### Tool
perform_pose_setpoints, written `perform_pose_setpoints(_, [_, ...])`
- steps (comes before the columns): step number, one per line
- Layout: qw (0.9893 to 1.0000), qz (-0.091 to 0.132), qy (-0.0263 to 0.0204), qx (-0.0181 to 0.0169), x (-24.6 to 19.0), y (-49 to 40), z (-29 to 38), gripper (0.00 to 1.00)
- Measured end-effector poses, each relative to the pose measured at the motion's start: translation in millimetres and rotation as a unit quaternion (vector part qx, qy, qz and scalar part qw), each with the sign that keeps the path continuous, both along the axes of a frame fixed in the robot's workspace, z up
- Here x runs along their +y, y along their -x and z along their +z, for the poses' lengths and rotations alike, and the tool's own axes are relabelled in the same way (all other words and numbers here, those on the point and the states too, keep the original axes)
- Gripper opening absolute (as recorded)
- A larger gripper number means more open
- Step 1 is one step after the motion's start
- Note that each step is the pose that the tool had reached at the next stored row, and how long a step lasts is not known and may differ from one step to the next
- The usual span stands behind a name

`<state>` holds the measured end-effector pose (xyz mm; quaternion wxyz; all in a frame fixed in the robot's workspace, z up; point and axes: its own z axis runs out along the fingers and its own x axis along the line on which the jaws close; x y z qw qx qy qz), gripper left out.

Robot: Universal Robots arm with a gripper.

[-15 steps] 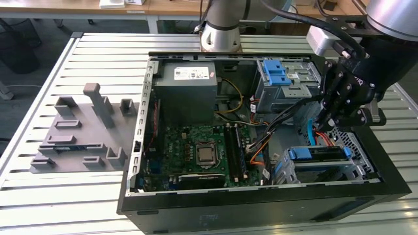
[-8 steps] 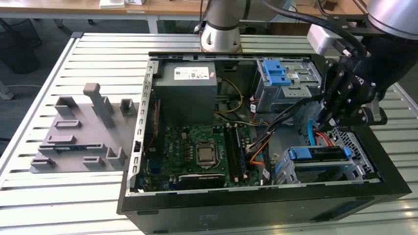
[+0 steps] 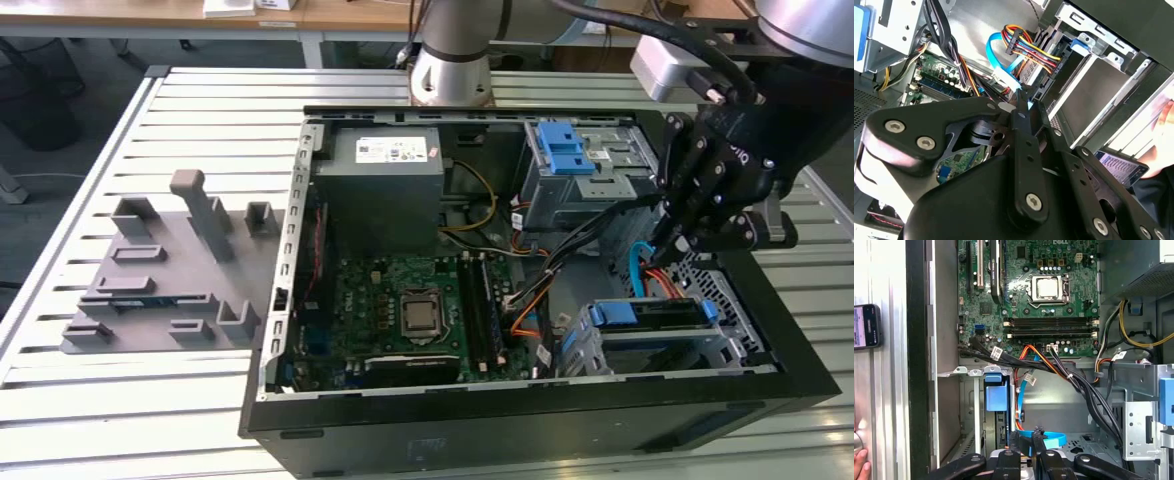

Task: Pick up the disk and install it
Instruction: 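Insert the second disk wire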

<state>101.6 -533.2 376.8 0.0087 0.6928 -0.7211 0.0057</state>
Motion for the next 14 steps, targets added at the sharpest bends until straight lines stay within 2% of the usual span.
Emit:
perform_pose_setpoints(4, [1.0, 0.0, 0.0004, 0.0, 0.0, 0.3, 2.3, 0.24])
perform_pose_setpoints(8, [1.0, 0.0, 0.0003, 0.0, 1.0, 0.2, 1.9, 0.24])
perform_pose_setpoints(12, [1.0, 0.0, 0.0063, 0.0, 5.9, 0.2, 1.3, 0.24])
perform_pose_setpoints(14, [1.0, 0.0, 0.0081, 0.0, 6.7, 0.2, -1.5, 0.24])
